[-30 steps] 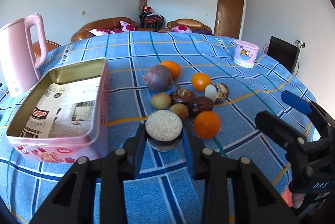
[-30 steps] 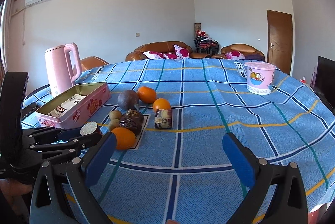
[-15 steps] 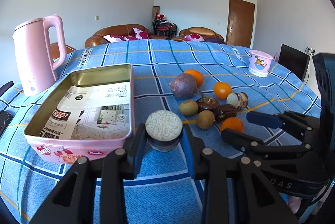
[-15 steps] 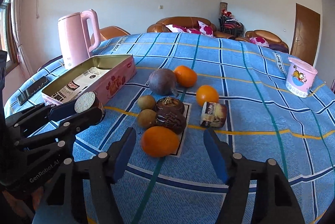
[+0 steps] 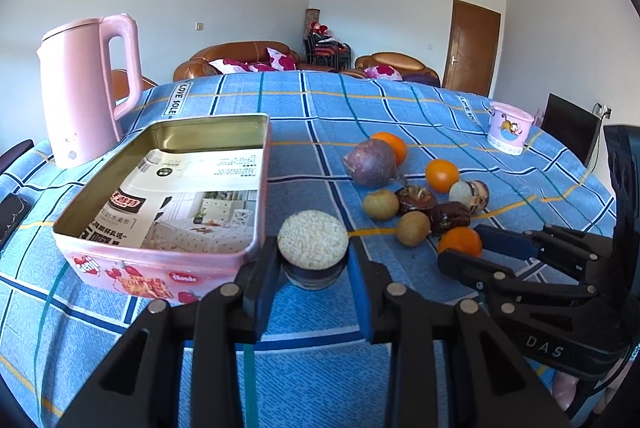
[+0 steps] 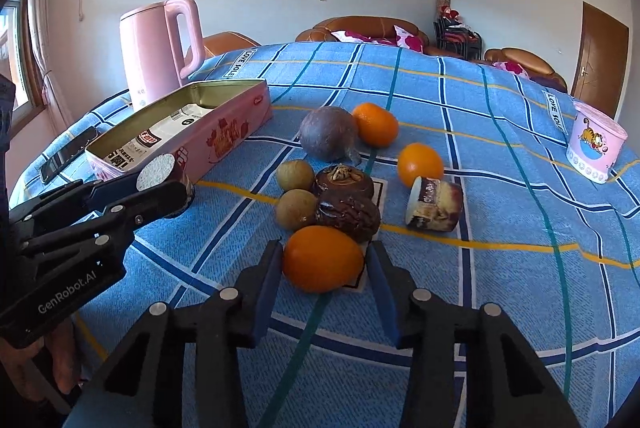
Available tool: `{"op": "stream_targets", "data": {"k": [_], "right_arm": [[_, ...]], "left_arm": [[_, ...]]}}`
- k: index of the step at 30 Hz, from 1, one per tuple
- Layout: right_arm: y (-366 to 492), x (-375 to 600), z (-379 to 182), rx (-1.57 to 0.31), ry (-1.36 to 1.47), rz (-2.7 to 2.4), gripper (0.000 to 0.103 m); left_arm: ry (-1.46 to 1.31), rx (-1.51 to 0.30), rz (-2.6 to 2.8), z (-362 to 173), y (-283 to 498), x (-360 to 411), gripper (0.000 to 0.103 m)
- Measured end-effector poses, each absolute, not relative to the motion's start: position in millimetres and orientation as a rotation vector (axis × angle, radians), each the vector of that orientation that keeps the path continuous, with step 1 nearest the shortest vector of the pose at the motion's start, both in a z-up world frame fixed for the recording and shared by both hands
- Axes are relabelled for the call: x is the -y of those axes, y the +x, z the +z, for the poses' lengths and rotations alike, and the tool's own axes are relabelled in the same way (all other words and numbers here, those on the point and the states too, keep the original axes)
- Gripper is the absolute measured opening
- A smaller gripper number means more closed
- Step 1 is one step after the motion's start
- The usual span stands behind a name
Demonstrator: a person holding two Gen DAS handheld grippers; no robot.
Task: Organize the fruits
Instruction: 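Carry the jar and the orange toward the pink tin box with both grippers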
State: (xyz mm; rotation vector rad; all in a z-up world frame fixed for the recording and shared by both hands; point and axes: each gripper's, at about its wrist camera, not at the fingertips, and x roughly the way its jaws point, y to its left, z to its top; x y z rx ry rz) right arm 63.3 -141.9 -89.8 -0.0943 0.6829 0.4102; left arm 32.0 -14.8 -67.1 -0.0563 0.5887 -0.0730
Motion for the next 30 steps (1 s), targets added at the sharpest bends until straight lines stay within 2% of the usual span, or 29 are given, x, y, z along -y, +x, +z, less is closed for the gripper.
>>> {"op": "stream_targets", "data": {"k": [30], "right_arm": [[37.2,149.8,-77.7,-0.464,-0.071,0.444,0.045]], "left_arm": [[-0.008,-0.506,-0.092,-61.8,21.6,28.8,0.035]]}}
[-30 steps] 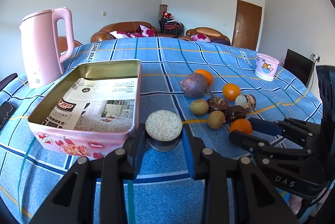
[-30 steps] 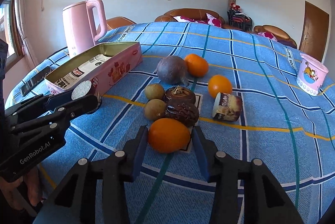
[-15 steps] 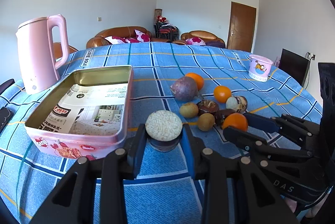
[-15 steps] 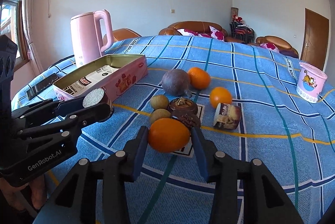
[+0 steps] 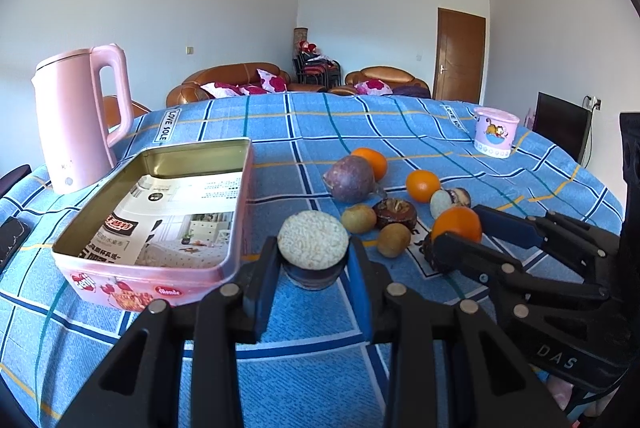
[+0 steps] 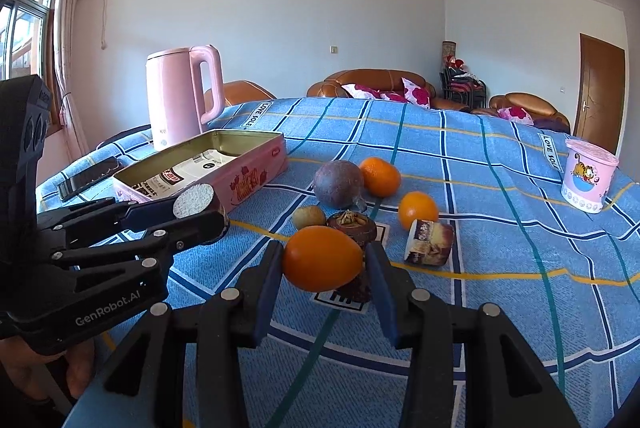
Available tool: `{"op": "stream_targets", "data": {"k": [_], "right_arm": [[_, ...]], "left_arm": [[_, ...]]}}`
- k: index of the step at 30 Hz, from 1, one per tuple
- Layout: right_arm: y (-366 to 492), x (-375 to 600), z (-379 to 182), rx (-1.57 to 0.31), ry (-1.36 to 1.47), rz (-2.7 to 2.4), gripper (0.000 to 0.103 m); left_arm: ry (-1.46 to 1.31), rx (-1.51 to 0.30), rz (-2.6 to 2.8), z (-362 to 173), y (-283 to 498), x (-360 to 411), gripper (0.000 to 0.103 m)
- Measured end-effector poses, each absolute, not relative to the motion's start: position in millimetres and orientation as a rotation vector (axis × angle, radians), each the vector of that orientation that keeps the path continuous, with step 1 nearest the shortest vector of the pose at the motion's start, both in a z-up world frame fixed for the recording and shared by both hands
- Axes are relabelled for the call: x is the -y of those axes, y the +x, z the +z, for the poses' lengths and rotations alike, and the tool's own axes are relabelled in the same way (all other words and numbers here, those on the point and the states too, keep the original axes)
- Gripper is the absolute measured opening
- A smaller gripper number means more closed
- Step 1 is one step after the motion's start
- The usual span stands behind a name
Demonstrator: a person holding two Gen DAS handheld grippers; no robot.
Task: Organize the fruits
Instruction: 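Carry the jar and the orange toward the pink tin box with both grippers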
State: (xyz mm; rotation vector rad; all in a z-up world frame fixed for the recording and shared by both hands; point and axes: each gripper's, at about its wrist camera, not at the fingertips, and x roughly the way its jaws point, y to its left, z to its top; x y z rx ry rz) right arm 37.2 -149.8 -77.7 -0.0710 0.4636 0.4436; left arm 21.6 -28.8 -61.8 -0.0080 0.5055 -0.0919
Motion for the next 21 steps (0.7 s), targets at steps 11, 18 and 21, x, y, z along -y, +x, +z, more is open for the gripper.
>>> {"op": "stream_targets", "data": {"k": [11,18,21], "right_arm": [[33.9,152.9,-77.5,-0.428,-0.060,0.448,0.045],[29.7,154.7,-77.0,-0.398,-0.055,0.453,0.045],[28.0,155.5,-76.6,-0.388,-0.054,0.455,0.045]], "left_arm": [[0.010,-0.482,-0.093,-61.1,18.7,31.8,0.035],[0.009,-0.471,-0.094,-59.2,17.5,32.4,0.035],[0.010,-0.461,-0.097,-58.2,16.1,33.0,0.035]]}}
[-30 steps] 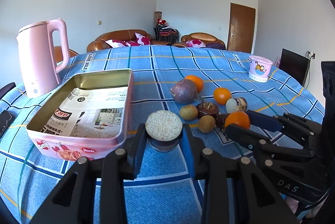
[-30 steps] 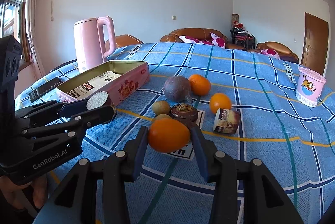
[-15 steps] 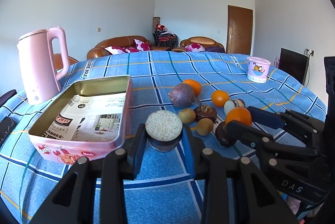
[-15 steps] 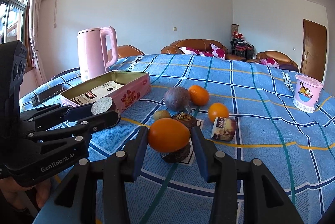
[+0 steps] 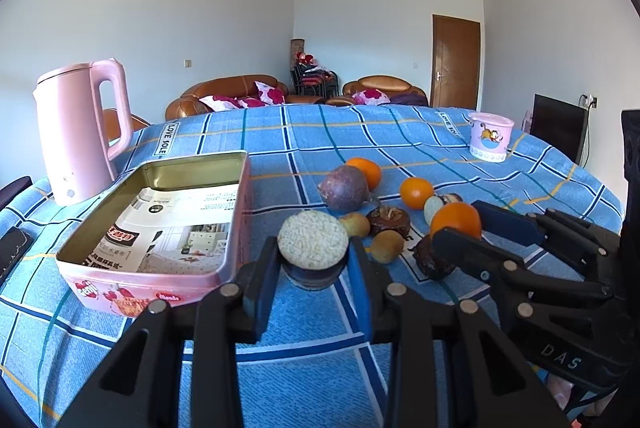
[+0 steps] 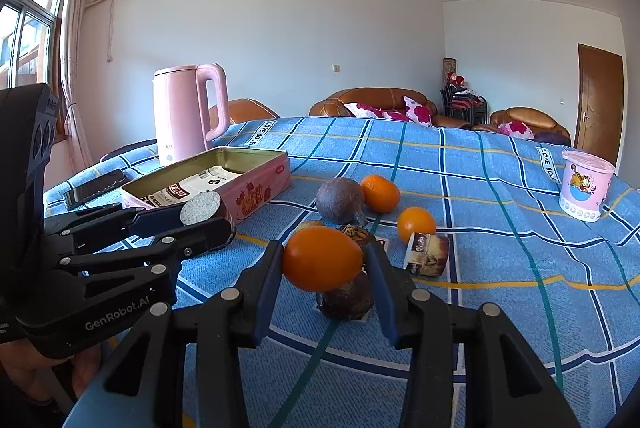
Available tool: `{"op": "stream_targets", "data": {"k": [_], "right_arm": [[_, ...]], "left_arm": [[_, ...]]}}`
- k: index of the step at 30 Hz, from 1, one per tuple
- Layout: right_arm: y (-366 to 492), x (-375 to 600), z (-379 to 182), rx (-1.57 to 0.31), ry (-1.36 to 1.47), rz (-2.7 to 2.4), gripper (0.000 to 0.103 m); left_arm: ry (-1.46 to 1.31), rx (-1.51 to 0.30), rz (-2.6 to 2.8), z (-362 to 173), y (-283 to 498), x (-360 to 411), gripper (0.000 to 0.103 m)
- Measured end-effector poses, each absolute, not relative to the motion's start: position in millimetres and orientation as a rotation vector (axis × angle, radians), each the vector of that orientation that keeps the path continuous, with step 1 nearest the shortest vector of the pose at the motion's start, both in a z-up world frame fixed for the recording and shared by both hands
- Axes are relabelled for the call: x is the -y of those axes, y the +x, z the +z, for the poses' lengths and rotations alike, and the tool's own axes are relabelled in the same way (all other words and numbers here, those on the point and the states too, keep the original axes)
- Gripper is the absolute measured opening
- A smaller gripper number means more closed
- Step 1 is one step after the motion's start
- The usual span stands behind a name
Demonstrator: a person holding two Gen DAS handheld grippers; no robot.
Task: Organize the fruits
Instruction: 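Carry the jar and the orange toward the pink tin box with both grippers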
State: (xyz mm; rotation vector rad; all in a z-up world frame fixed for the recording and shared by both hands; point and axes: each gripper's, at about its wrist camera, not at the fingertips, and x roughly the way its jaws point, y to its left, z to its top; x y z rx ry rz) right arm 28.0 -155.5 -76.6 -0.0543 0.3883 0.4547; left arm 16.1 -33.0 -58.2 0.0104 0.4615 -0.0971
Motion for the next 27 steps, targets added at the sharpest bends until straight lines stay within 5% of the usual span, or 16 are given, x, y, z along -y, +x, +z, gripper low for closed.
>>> {"op": "stream_targets", "data": {"k": [27], "right_arm": [[18.2,153.3,-54.2,-0.323,-0.077,0.459,0.045]], "left_arm": [[0.031,-0.379,-0.035,-30.7,1.2,19.5,0.035]]}}
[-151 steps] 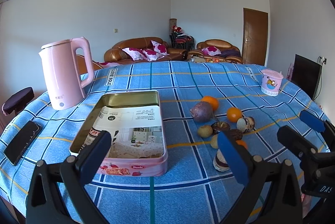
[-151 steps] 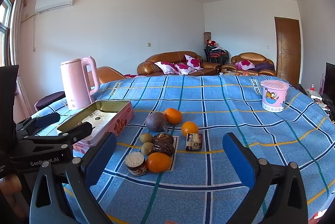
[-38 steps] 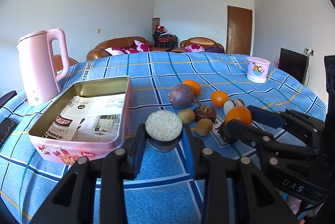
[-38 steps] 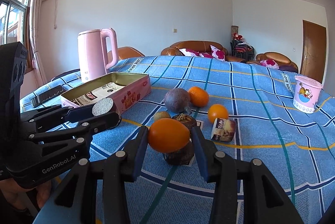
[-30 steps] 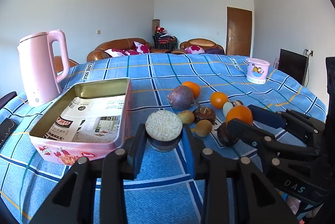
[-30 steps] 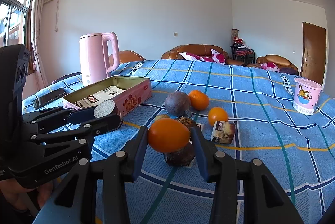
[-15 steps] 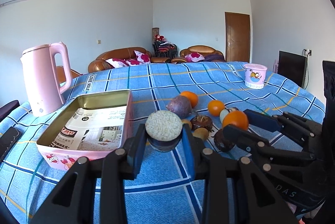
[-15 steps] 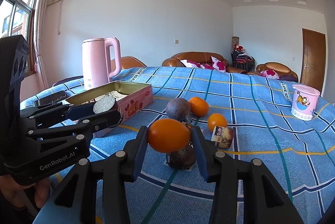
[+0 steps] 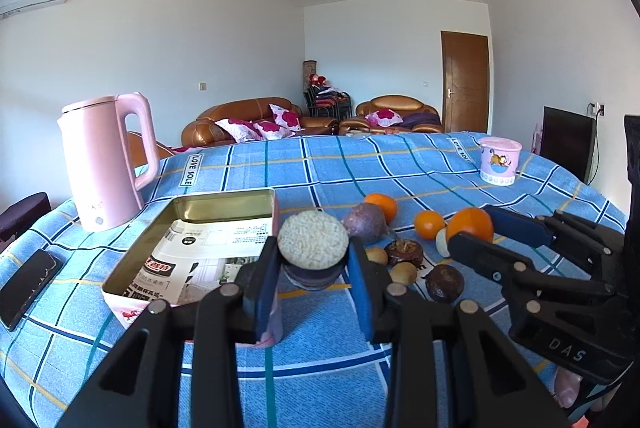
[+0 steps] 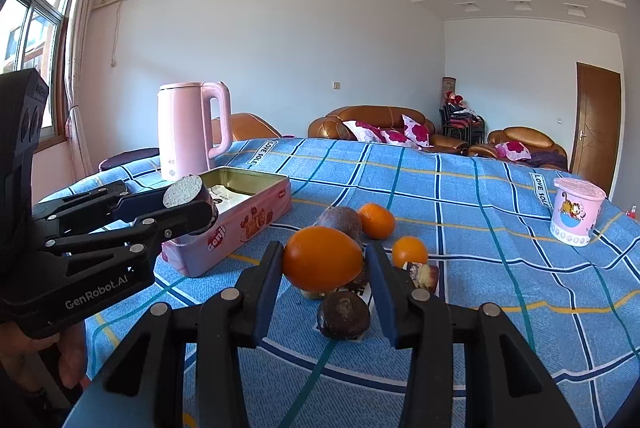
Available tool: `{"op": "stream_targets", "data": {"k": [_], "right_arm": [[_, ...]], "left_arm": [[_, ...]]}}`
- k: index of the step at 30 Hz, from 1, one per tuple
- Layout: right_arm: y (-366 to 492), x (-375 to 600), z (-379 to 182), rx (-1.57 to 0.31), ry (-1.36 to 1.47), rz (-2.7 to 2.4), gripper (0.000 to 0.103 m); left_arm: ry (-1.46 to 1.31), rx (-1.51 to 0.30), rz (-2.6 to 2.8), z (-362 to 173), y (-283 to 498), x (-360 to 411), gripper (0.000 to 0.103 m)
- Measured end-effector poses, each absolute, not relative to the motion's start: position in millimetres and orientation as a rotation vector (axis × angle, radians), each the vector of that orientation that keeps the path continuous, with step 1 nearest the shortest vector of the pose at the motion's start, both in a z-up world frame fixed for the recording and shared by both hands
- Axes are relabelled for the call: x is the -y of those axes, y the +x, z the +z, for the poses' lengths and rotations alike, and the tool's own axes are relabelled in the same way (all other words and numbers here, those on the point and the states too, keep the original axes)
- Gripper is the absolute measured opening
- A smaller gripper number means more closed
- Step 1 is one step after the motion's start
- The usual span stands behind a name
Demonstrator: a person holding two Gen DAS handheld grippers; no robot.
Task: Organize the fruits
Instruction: 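Carry the jar and the orange toward the pink tin box with both grippers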
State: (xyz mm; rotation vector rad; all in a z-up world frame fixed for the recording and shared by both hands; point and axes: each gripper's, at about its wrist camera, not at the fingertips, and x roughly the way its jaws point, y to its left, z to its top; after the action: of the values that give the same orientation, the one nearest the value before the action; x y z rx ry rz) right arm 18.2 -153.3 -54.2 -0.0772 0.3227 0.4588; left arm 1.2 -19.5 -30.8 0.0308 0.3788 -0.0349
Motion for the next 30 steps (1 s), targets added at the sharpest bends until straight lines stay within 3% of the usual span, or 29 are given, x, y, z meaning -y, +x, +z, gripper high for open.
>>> {"op": "stream_targets", "data": {"k": [30], "right_arm": [[73.4,80.3,-1.8,-0.354,-0.162,0.602,0.045]], "left_arm": [[0.003,-0.435,0.094,-20.6,36.1,-56.2,0.035]]}}
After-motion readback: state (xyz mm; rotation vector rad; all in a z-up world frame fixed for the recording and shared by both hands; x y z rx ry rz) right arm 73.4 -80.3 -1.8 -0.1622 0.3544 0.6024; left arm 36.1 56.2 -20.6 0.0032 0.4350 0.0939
